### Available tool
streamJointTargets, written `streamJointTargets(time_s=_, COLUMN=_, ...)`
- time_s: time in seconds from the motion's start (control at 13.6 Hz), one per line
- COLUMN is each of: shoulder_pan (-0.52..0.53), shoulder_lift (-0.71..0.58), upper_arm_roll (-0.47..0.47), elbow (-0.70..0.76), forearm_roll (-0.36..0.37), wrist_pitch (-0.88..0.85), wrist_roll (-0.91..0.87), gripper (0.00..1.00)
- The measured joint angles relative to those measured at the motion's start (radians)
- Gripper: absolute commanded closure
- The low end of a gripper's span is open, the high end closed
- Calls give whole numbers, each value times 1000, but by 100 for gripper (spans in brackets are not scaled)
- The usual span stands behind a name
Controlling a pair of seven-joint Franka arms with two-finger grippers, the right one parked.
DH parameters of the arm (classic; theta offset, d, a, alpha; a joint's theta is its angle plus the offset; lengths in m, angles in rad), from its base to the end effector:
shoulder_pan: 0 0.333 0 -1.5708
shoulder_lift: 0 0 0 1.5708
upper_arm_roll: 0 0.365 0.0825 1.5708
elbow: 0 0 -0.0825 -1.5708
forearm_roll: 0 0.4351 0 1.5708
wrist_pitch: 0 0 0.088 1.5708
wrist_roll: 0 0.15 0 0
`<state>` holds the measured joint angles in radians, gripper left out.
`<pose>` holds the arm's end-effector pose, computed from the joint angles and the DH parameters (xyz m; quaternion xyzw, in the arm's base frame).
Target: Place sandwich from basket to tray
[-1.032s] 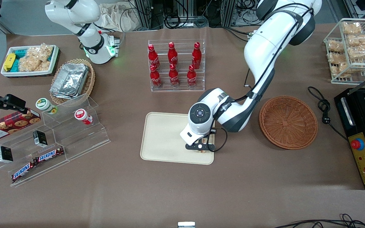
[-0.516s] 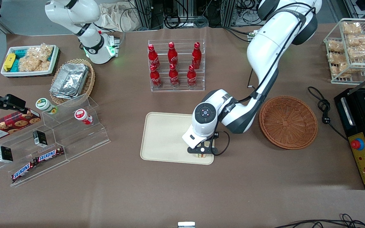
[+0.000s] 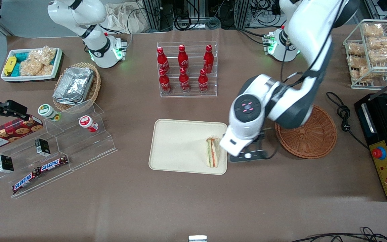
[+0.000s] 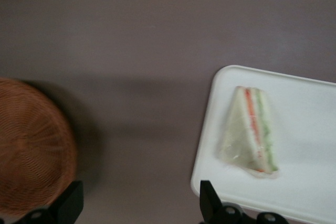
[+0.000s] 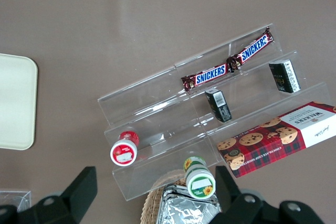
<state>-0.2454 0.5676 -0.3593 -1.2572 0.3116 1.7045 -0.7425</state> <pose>0.6926 -0.3552 0.4270 -0.9954 -0.0631 -0.0016 0.0718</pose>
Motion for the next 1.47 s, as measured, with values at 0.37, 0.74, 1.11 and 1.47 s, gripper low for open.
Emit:
streamJointTargets(time_s=0.37, shoulder_pan=203, shoulder_lift=-269, upper_arm_roll=0, elbow=-186, forearm_roll=-111, wrist_pitch=-17, wrist_roll=65, gripper=0)
streamJointTargets(time_s=0.74, shoulder_pan=455, shoulder_lift=-496, upper_arm_roll=6, elbow=-446, forearm_roll=-237, wrist_pitch=71, wrist_roll=389, gripper=0)
streamJointTargets(time_s=1.11, shoulder_pan=560, shoulder_lift=-513, upper_arm_roll=9, elbow=-452, forearm_roll=-263, wrist_pitch=91, wrist_roll=584, gripper=0)
streamJointTargets(time_s=1.47, shoulder_pan=596, shoulder_lift=-454, upper_arm_roll=14, elbow=-333, forearm_roll=-264, wrist_pitch=93, wrist_roll=611, gripper=0)
